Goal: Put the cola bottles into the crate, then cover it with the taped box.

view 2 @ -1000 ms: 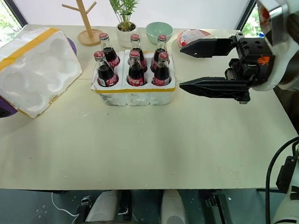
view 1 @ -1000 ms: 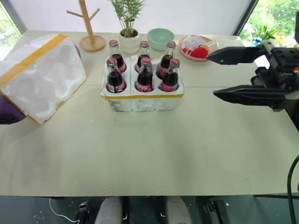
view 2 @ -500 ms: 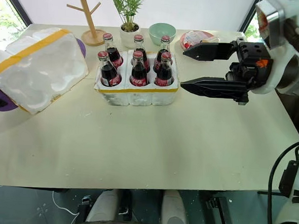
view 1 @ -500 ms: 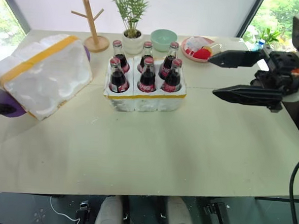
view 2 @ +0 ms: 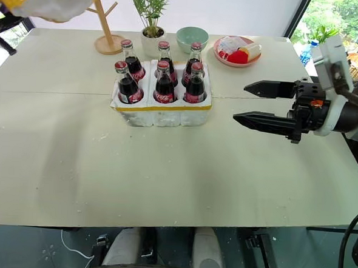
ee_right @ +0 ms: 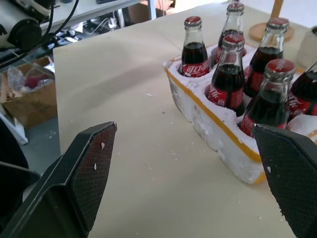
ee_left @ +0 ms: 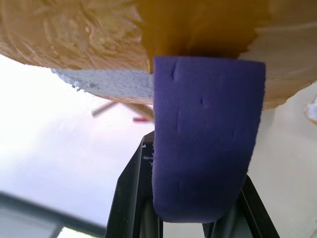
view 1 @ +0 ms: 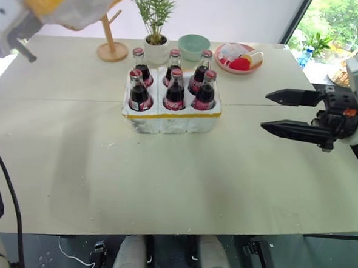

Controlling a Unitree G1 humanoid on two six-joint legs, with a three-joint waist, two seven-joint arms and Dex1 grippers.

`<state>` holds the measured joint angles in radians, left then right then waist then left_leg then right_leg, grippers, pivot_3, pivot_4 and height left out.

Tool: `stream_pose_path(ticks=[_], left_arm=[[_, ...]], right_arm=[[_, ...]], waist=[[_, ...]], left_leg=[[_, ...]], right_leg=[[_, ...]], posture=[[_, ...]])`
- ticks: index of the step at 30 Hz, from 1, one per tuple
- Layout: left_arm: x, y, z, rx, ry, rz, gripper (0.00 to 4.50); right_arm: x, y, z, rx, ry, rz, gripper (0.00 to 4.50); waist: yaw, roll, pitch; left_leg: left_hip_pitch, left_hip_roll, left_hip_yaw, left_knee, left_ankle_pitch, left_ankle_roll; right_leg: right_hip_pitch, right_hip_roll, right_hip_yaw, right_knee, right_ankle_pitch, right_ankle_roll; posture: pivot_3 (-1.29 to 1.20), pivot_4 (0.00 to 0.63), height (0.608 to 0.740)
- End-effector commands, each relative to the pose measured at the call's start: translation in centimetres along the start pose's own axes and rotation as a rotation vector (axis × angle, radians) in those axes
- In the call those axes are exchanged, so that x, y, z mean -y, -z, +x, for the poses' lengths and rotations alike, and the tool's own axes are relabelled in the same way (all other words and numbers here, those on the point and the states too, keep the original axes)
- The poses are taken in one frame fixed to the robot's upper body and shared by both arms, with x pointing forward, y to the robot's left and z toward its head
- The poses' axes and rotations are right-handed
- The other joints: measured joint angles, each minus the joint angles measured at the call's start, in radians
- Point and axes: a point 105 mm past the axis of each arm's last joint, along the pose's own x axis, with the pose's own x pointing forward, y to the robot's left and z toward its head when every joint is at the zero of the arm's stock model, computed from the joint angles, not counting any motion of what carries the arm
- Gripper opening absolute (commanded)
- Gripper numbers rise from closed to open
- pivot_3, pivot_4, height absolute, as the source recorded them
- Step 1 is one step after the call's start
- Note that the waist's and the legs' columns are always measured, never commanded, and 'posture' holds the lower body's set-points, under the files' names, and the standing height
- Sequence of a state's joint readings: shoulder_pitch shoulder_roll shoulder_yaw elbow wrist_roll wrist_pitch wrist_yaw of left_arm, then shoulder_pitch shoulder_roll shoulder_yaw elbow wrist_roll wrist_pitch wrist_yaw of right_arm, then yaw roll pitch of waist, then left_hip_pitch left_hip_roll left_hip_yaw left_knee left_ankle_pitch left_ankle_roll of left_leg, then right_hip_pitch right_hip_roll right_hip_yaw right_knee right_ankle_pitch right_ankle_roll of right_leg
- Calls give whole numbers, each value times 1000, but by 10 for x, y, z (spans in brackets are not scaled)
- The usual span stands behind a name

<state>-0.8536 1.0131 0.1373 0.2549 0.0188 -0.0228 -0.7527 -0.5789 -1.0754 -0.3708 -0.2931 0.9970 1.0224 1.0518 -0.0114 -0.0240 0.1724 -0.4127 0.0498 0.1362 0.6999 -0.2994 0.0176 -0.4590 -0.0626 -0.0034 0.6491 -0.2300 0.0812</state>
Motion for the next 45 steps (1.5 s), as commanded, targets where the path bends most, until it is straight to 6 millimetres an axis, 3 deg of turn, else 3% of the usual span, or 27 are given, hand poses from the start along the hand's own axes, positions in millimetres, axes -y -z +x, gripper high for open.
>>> stream_pose_path(ticks=[1, 4, 7, 13, 20, 28, 29, 34, 38, 40, 43, 45], left_arm=[[4, -31, 8, 70, -30, 281, 361], [28, -36, 16, 109, 15, 483, 361], [47, -23, 23, 92, 55, 577, 361], [62, -5, 35, 81, 69, 680, 361], [62, 7, 47, 61, 21, 647, 361], [95, 14, 42, 115, 120, 650, 361], [97, 15, 41, 117, 126, 649, 1383], [105, 25, 29, 97, 181, 658, 3776], [107, 30, 10, 91, 224, 620, 3776], [102, 22, -6, 129, 206, 533, 3776], [87, 17, -30, 132, 141, 248, 3776], [89, 32, -49, 29, 185, -36, 3776]], right_arm=[[-5, -12, -3, 44, 21, -42, 4500], [-4, -13, -5, 52, 38, -42, 4500], [-5, -15, -6, 64, 45, -39, 4500], [-6, -17, -5, 87, 47, -35, 4500], [-8, -15, -3, 101, 46, -26, 4500], [-6, -12, -1, 107, 51, -20, 4500], [-6, -12, -1, 105, 52, -19, 4500], [-4, -9, -2, 97, 55, -14, 4500], [0, -3, -4, 70, 69, -5, 4500], [5, 9, -9, 30, 97, 6, 4500], [19, 28, -19, -29, 166, 25, 4500], [32, 39, -26, -62, 222, 31, 4500]], waist=[[1, 0, 0], [2, 0, 0], [2, 0, 0], [2, 0, 0], [3, 0, 0], [0, 0, 0], [0, 0, 0], [1, 0, 0], [0, 0, 0], [0, 0, 0], [-1, 0, 0], [-2, 0, 0]], left_leg=[[0, 0, 0, 0, 0, 0], [1, -1, 0, 0, 0, 0], [1, -1, 0, 0, 0, 0], [1, 0, 0, 0, 0, 1], [2, 0, 0, 0, 0, 1], [2, 0, 0, 0, 0, 1], [2, 0, 0, 0, 0, 1], [1, 0, 0, 0, 0, 1], [2, 1, 0, 0, 0, 1], [2, 1, 0, 0, 0, 1], [2, 3, -1, 0, -1, 1], [2, 3, -1, 0, -1, 1]], right_leg=[[1, 0, 0, 0, 0, 0], [2, -1, 0, 0, 0, 0], [2, -1, 0, 0, 0, 0], [2, 0, 0, 0, 0, 0], [3, -1, 0, 0, 0, 0], [2, -1, 0, 0, 0, 0], [2, -1, 0, 0, 0, 0], [2, -1, 0, 0, 0, 0], [2, -1, 0, 0, 0, 0], [2, -1, 0, 0, 0, 0], [2, -3, 0, 0, 0, 0], [2, -3, 0, 0, 0, 0]], posture=[[0, 150, 740], [0, 150, 740], [0, 150, 740], [0, 150, 740], [0, 150, 740], [0, 150, 740], [0, 150, 740], [0, 150, 740], [0, 150, 740], [0, 150, 740], [0, 150, 740], [0, 150, 740]])
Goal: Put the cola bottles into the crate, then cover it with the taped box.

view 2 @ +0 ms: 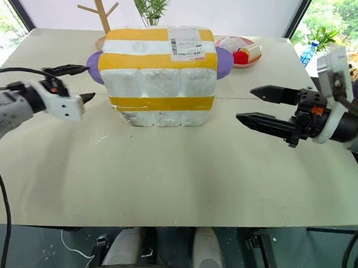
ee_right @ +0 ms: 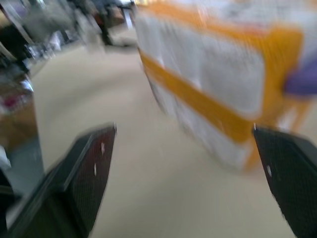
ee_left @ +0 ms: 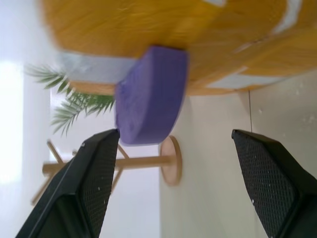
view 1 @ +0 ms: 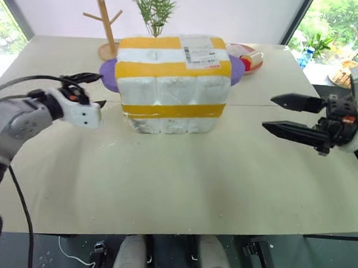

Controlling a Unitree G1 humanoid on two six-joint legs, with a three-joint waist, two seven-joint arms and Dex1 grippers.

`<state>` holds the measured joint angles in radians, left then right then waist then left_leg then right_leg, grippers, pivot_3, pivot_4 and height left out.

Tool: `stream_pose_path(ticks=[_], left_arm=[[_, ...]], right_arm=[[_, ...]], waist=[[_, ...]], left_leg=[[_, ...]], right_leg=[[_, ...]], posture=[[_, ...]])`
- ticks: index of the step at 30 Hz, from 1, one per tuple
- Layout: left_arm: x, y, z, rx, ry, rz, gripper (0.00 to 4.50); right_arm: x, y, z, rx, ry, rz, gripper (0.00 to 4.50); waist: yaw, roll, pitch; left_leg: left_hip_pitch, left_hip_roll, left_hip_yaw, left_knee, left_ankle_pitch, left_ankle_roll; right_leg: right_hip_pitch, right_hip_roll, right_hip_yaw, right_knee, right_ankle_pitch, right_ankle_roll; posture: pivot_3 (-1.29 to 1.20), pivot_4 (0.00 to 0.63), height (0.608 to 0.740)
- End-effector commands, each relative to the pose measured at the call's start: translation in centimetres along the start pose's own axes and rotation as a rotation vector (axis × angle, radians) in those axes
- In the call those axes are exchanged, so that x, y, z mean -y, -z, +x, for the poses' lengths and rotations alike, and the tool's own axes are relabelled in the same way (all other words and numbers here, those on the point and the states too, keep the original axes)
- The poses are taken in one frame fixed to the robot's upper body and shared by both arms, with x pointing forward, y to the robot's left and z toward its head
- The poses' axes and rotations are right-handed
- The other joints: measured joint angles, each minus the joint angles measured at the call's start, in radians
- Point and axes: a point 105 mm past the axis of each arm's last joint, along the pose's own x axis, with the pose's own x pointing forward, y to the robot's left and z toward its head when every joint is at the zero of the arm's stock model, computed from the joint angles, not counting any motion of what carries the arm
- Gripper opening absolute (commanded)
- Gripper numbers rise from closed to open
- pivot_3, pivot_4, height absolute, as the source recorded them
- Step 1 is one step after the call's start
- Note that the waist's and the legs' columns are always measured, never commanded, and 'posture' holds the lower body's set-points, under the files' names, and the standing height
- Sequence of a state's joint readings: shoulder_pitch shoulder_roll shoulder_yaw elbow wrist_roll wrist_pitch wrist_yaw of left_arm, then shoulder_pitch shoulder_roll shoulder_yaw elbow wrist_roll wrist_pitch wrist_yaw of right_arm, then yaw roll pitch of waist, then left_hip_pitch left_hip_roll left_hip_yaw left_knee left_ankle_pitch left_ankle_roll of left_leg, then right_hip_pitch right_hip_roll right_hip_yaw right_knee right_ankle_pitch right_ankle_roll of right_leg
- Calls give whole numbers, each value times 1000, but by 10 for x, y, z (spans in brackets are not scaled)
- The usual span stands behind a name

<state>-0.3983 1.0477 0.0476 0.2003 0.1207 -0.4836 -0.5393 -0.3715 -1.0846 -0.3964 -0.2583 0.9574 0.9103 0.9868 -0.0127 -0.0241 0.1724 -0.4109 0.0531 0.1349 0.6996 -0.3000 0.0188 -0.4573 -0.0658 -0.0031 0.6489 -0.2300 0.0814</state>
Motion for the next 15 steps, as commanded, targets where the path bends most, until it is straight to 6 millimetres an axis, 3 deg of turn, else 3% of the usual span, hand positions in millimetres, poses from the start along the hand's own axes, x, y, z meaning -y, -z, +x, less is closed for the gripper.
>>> stream_pose_path(ticks=[1, 4, 6, 9, 15], left_arm=[[-17, 6, -32, -40, -19, -455, 3776], [-6, 1, -59, -22, 158, -970, 3776], [-10, -9, -73, 22, 267, -1139, 3776], [-23, -16, -86, 59, 382, -1245, 3776], [-28, -11, -85, 15, 461, -1196, 3776]], right_arm=[[21, 2, -11, -32, 95, -54, 4500], [35, 5, -10, -41, 116, -57, 4500], [41, 4, -7, -31, 111, -54, 4500], [47, 4, 0, -30, 84, -58, 4500], [47, 2, 15, -29, 22, -76, 4500]], waist=[[-2, 1, 0], [-6, 1, 0], [-7, 1, 0], [-1, 1, 0], [0, 3, 0]], left_leg=[[0, 0, 0, 0, 0, 0], [2, 0, 0, 0, 0, 0], [2, 0, 0, 0, 1, -1], [2, -1, 1, 0, 1, -2], [2, -3, 2, -1, 1, -2]], right_leg=[[0, 0, 0, 1, 0, 0], [1, 1, 0, 1, 0, 0], [1, 2, 0, 1, 0, 0], [1, 3, 0, 0, -1, 0], [1, 3, 0, 0, -2, -3]], posture=[[0, 150, 740], [0, 150, 740], [0, 150, 740], [0, 150, 740], [0, 150, 740]])
